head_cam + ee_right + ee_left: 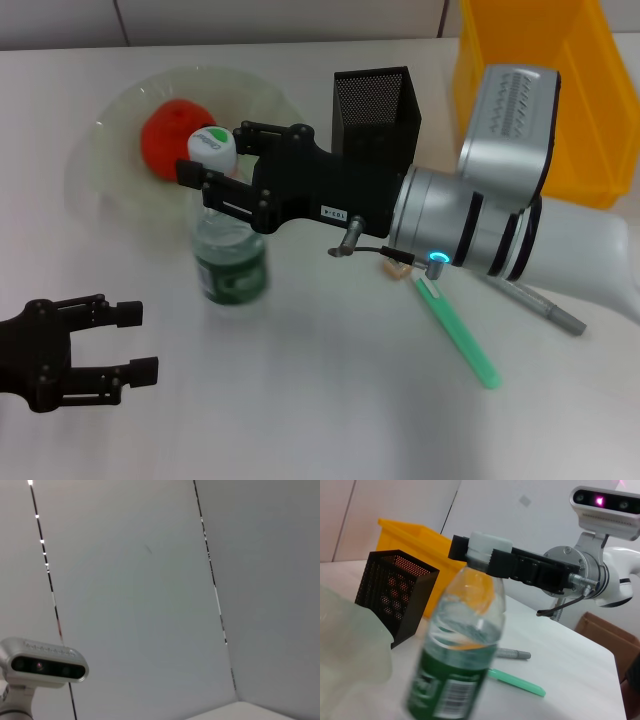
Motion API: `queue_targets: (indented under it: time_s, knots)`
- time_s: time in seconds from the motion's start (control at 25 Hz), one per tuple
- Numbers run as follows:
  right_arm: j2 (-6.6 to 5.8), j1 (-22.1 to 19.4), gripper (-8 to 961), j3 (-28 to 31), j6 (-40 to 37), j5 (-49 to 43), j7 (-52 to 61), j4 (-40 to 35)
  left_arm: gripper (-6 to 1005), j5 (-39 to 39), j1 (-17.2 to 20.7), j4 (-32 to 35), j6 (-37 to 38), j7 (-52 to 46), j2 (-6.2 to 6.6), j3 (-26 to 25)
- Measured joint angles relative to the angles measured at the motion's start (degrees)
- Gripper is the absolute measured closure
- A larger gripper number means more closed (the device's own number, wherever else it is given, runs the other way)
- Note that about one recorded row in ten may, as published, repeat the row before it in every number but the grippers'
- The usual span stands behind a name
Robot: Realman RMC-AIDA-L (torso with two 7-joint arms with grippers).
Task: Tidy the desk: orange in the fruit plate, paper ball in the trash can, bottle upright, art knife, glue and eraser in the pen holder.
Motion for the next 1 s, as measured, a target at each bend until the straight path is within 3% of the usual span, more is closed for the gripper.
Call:
queue_targets:
  time_s: [0.28, 0.76, 1.0]
  knots:
    - [0.0, 0.34, 509, -2.74, -1.22, 3.34, -6.84, 0.29, 168, -0.88, -0.09, -0.31, -0.17, 0.78, 0.0, 0.0]
    - [0.0, 3.63, 511, -16.95, 1.05, 19.62, -24.05, 0.15, 167, -0.99, -0.59, -0.61, -0.29, 0.82, -0.06, 0.2]
    - [0.0, 4.33, 506, -18.76, 1.83, 21.77, -26.72, -0.35, 167, -0.49, -0.35, -0.66, -0.67, 0.8, 3.42, 0.38]
